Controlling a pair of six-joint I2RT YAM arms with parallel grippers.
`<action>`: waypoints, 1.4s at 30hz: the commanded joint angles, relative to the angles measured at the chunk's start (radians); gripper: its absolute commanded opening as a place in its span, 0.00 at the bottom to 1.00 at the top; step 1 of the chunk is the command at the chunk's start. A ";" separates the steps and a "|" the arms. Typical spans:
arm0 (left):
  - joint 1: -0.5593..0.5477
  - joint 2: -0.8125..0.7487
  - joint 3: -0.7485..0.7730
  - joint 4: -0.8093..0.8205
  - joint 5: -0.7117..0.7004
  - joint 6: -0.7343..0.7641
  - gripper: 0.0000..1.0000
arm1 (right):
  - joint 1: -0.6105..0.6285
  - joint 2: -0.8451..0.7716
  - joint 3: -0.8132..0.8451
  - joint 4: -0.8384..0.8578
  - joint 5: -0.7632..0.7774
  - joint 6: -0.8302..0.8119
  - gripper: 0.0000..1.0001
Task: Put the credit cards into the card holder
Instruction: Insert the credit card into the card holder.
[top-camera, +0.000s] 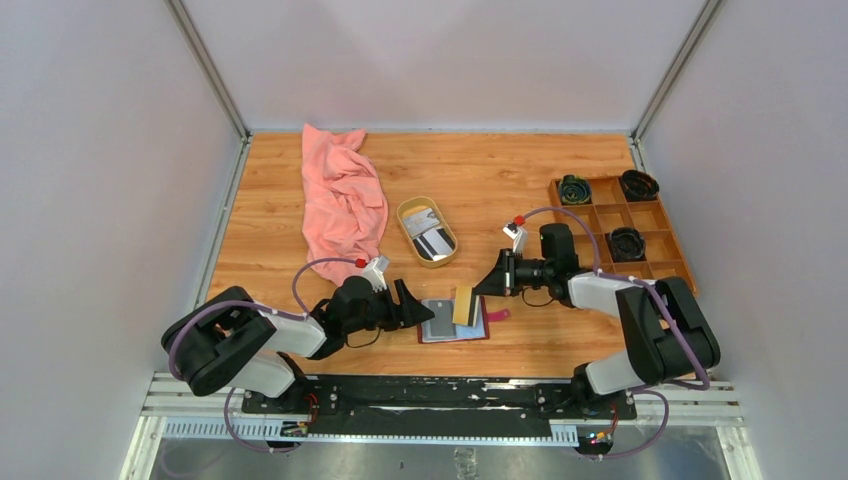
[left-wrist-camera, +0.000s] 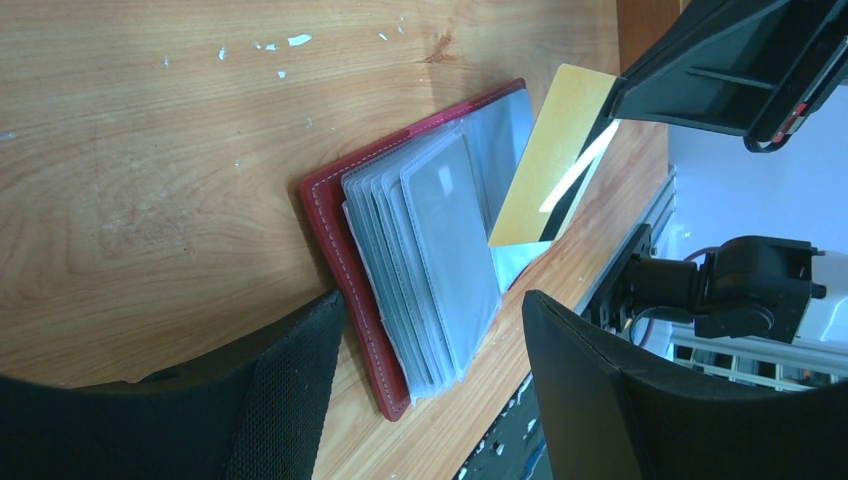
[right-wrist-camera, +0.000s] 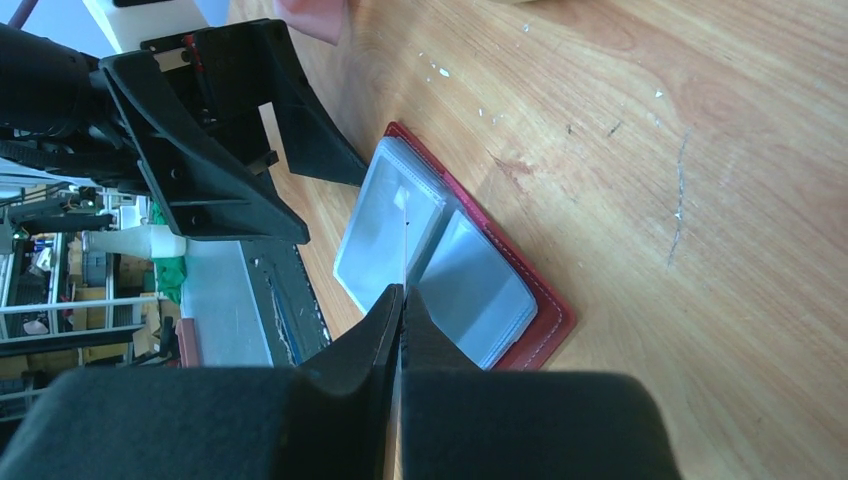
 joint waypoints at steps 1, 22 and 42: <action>-0.010 0.029 -0.020 -0.126 -0.042 0.019 0.73 | -0.006 0.024 0.012 0.005 0.014 0.009 0.00; -0.010 0.032 -0.029 -0.124 -0.052 0.014 0.72 | 0.014 0.070 -0.003 -0.049 0.024 -0.037 0.00; -0.010 0.056 -0.014 -0.124 -0.044 0.017 0.68 | 0.089 0.212 0.064 -0.038 0.006 0.002 0.00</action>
